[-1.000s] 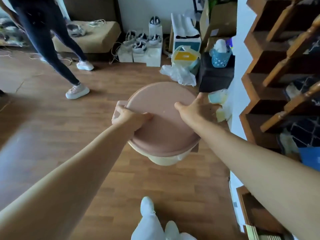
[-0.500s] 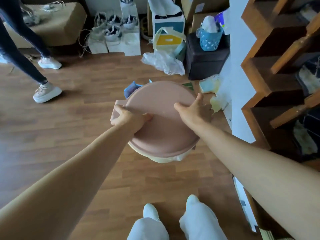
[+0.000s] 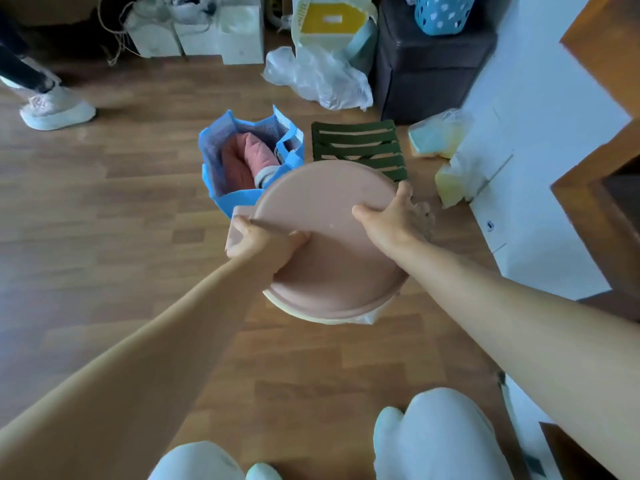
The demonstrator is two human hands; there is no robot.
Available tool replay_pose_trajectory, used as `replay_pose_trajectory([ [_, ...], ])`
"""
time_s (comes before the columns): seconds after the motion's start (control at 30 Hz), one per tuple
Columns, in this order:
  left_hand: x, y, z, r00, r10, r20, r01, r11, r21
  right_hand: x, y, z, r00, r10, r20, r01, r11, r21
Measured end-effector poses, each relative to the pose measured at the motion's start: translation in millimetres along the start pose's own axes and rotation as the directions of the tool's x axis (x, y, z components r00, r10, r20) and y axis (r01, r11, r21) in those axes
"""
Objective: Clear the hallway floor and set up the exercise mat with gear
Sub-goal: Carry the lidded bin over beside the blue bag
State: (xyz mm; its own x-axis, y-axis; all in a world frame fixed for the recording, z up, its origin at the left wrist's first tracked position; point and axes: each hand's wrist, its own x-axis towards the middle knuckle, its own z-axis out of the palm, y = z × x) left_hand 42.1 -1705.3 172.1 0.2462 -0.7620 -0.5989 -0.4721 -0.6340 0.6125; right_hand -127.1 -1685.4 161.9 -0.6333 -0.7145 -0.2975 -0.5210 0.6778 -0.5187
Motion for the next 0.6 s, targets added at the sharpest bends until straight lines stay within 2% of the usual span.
replay_pose_trajectory([
  [0.27,94.7,-55.6,90.9,1.0,-0.028,0.002,0.028,0.996,0.082,78.3,75.1,97.8,1.0,-0.004,0.02,0.005,0.999,-0.039],
  [0.6,153.9,-84.8,139.6,1.0,-0.009,-0.019,0.01,1.0,0.019,127.9,109.6,159.5,0.999,-0.048,0.022,0.049,0.998,-0.047],
])
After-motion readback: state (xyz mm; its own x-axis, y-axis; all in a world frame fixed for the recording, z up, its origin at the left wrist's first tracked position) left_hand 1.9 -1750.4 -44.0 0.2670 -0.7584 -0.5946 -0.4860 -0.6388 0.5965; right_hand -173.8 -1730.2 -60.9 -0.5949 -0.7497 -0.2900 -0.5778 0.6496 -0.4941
